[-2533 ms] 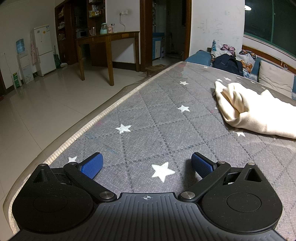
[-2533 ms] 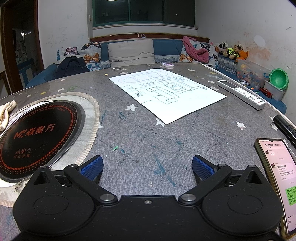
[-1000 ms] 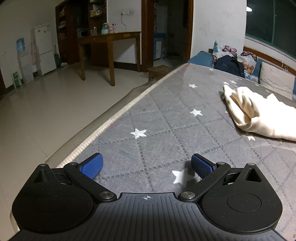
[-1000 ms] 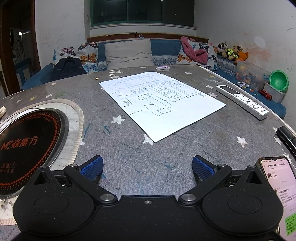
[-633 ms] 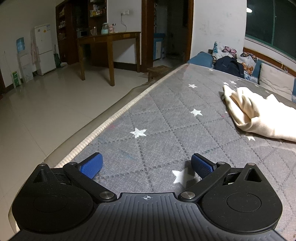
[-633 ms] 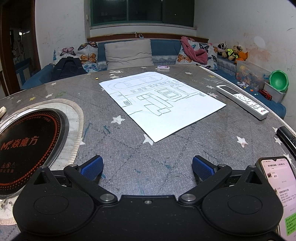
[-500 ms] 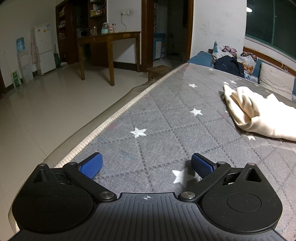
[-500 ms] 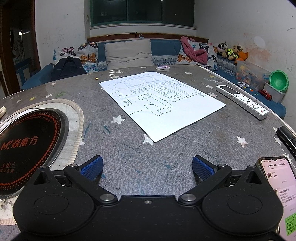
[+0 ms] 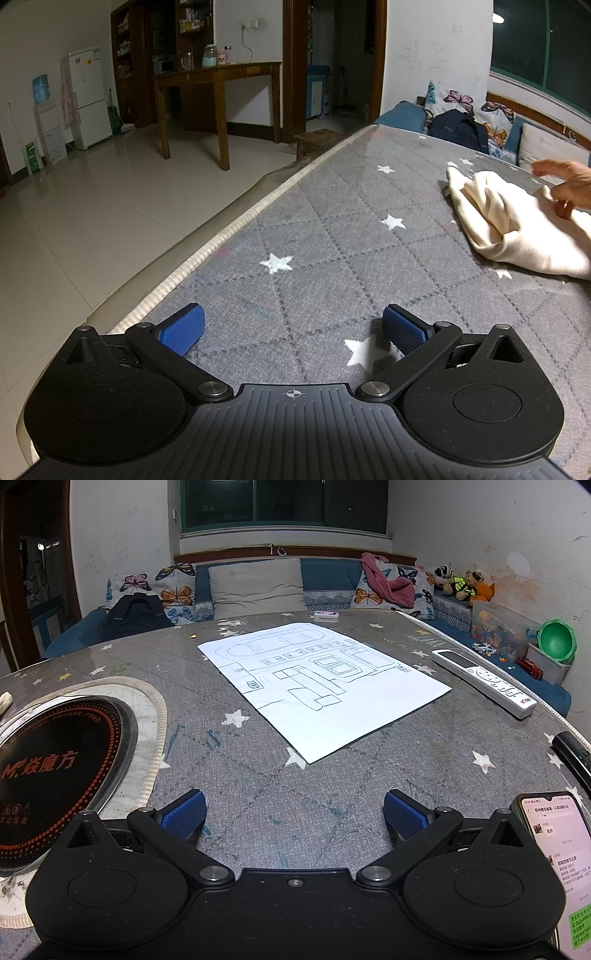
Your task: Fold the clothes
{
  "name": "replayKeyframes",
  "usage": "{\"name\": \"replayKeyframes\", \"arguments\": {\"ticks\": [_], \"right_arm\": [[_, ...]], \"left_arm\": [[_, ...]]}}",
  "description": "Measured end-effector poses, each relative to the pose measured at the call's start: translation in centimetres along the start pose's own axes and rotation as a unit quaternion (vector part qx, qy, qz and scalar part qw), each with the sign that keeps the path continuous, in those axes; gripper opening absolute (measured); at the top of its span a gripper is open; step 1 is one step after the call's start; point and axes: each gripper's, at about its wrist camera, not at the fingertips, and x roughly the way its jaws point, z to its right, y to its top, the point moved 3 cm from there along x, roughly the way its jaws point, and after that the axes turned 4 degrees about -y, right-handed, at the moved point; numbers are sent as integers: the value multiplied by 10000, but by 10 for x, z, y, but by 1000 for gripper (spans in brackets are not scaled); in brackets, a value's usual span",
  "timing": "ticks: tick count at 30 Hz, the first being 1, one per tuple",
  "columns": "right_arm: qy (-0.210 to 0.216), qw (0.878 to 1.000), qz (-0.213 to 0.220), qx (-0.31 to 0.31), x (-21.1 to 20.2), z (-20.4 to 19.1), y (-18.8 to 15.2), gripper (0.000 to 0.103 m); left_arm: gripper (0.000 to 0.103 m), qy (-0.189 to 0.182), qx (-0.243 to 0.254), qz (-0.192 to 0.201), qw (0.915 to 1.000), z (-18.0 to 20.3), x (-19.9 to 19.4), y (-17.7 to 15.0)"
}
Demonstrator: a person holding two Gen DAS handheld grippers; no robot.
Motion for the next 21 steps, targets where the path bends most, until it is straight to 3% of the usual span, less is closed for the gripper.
{"name": "replayKeyframes", "arguments": {"ticks": [21], "right_arm": [[0, 10000, 0, -1, 0, 0, 0, 103]], "left_arm": [[103, 6, 1, -2, 10000, 1, 3, 4]]}}
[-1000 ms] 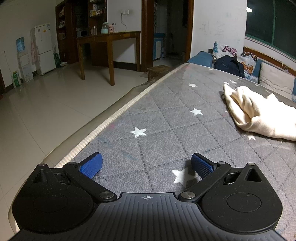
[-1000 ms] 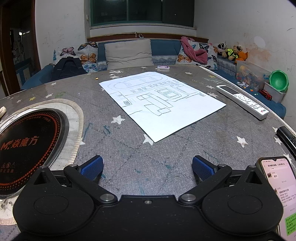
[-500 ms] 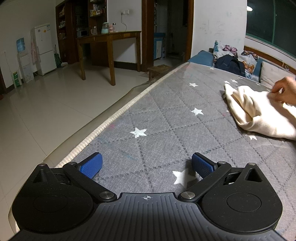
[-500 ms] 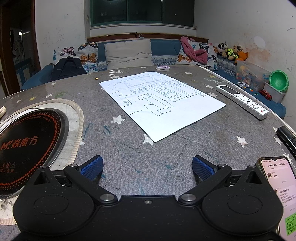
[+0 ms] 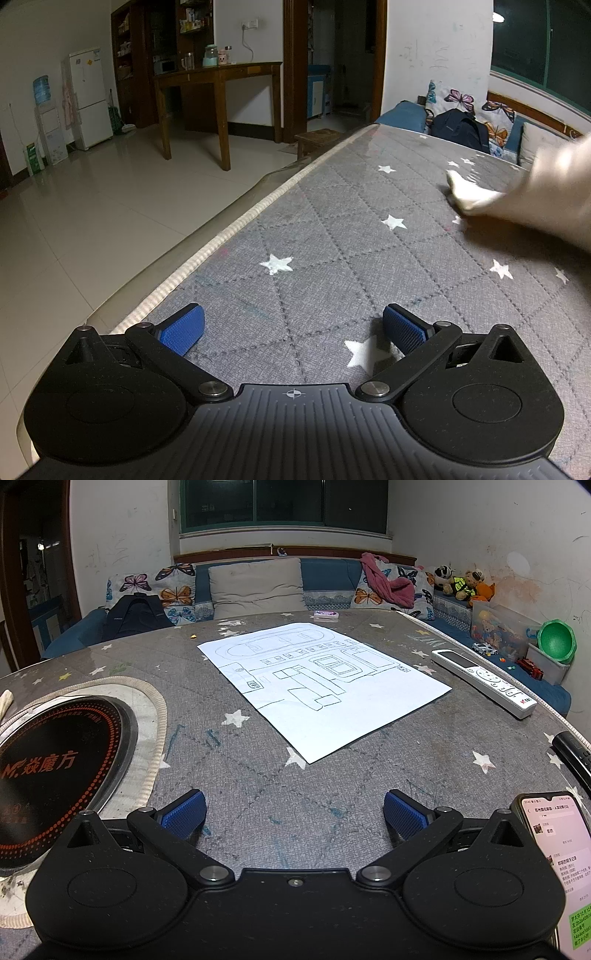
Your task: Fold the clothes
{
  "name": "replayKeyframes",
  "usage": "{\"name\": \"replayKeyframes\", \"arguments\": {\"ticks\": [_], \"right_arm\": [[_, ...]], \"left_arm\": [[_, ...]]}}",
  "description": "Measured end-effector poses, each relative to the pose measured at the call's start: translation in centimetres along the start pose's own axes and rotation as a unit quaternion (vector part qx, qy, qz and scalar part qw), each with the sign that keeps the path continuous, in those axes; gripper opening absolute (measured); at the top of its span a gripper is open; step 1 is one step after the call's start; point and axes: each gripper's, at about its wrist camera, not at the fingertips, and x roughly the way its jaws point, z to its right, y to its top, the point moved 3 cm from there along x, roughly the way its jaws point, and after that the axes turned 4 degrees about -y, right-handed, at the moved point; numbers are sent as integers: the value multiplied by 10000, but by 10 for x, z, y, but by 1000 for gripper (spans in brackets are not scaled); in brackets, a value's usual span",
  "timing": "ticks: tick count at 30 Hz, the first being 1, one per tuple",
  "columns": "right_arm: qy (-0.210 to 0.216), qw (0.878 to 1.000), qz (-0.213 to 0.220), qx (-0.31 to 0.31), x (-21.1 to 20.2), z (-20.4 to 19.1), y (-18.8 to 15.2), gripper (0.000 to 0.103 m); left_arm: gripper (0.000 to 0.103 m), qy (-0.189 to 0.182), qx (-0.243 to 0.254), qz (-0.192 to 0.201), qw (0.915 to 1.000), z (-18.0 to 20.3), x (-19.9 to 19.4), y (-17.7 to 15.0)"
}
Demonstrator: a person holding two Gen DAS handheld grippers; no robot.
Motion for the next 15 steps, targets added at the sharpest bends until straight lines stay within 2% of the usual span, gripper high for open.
{"name": "replayKeyframes", "arguments": {"ticks": [15], "right_arm": [[1, 10000, 0, 1, 0, 0, 0, 103]], "left_arm": [[103, -1, -6, 4, 10000, 1, 0, 2]]}}
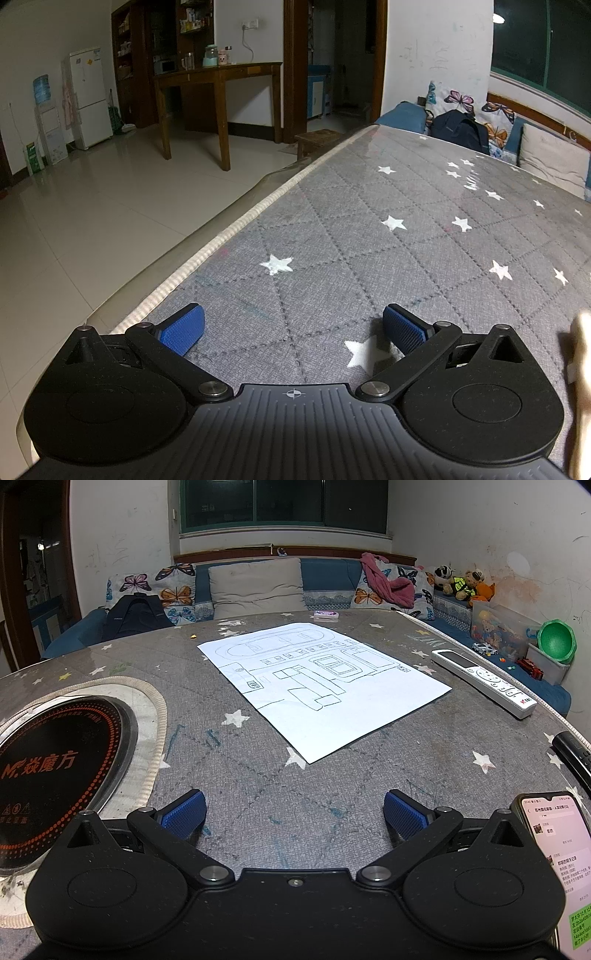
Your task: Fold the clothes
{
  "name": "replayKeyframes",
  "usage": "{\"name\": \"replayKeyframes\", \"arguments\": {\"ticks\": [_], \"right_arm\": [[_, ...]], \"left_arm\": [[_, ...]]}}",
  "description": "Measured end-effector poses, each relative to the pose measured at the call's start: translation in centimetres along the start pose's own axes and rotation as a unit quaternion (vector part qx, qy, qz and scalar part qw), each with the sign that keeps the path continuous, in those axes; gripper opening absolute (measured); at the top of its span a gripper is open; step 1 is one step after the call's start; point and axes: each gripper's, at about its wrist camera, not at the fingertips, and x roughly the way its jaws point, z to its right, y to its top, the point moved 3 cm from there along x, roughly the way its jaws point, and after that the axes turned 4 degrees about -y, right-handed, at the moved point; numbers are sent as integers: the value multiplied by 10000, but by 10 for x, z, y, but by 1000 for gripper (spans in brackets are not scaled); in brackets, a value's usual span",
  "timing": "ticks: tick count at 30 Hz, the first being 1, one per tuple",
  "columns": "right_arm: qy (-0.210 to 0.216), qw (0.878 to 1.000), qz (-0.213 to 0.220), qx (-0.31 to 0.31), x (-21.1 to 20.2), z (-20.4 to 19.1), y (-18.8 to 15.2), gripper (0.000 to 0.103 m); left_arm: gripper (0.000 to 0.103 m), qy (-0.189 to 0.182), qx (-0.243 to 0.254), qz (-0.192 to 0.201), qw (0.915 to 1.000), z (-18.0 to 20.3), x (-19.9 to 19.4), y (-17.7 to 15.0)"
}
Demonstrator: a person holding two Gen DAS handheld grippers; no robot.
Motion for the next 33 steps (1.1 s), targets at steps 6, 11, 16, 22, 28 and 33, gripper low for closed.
{"name": "replayKeyframes", "arguments": {"ticks": [6, 11, 16, 22, 28, 33], "right_arm": [[0, 10000, 0, 0, 0, 0, 0, 103], [0, 10000, 0, 0, 0, 0, 0, 103], [1, 10000, 0, 0, 0, 1, 0, 103], [6, 10000, -1, 3, 0, 1, 0, 103], [3, 10000, -2, 0, 0, 1, 1, 103], [7, 10000, -11, 3, 1, -1, 1, 103]], "left_arm": [[103, 0, -1, 1, 10000, 0, 0, -1], [103, -25, 48, -2, 10000, 2, -4, -4], [103, -256, 173, -18, 9995, 13, -19, -15], [103, -625, 389, -68, 9973, 30, -38, -26], [103, -1029, 386, -180, 9938, 42, -49, -34], [103, -1348, 445, -301, 9894, 65, -55, -39]]}}
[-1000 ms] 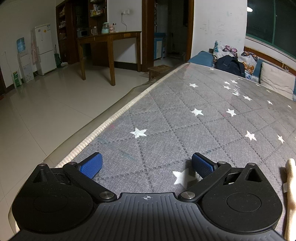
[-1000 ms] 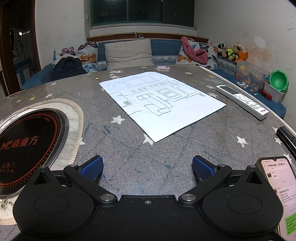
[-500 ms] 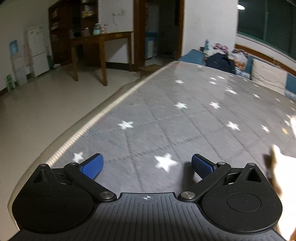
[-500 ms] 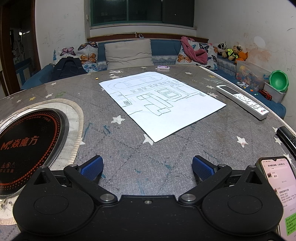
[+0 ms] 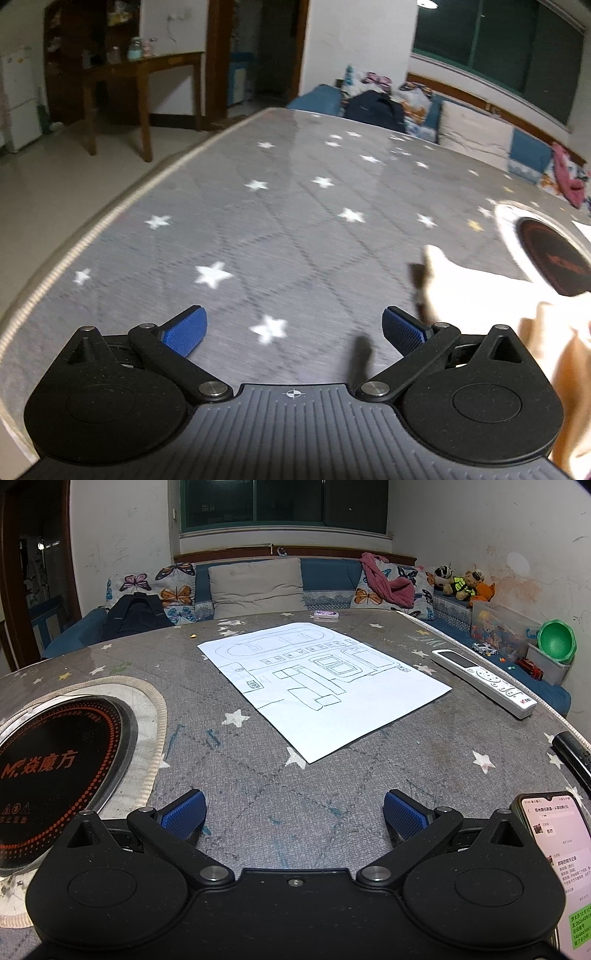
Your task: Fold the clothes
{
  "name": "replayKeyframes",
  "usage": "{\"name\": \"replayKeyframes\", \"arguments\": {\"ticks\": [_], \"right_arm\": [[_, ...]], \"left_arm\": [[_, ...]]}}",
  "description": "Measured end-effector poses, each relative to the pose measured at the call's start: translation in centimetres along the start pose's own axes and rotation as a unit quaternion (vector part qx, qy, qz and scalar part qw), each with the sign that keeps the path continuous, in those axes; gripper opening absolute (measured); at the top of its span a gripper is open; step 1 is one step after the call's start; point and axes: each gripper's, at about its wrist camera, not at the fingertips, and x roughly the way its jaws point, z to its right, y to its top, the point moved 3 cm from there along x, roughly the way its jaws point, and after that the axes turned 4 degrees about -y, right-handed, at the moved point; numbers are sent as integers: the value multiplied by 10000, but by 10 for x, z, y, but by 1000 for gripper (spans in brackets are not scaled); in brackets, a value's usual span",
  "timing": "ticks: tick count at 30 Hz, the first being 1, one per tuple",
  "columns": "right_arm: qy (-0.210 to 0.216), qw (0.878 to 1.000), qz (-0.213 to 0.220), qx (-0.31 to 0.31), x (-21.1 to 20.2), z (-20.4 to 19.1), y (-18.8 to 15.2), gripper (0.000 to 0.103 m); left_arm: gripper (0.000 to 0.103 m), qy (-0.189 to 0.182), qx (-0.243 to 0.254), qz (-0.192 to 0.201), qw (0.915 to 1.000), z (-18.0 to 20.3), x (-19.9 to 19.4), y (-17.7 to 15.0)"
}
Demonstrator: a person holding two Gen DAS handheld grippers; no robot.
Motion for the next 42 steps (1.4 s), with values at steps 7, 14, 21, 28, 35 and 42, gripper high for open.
{"name": "replayKeyframes", "arguments": {"ticks": [7, 14, 21, 28, 35, 42], "right_arm": [[-12, 10000, 1, -16, 1, -1, 0, 103], [-82, 9999, -62, 34, -3, -14, -3, 103], [-35, 9992, 109, -378, -28, -42, -10, 103], [215, 9991, 197, -319, -57, -53, -14, 103], [699, 9951, 254, -658, -87, -71, -20, 103], [1294, 9846, 339, -1122, -116, -96, -18, 103]], "left_arm": [[103, -156, 178, -38, 9997, 21, 0, -2], [103, -163, 267, -67, 9995, 40, -1, -1], [103, -280, 407, -37, 9988, 56, -2, 0], [101, -382, 482, 3, 9981, 64, -12, 2], [97, -556, 678, 60, 9961, 79, -20, 2], [90, -913, 958, 44, 9912, 102, -27, 3]]}}
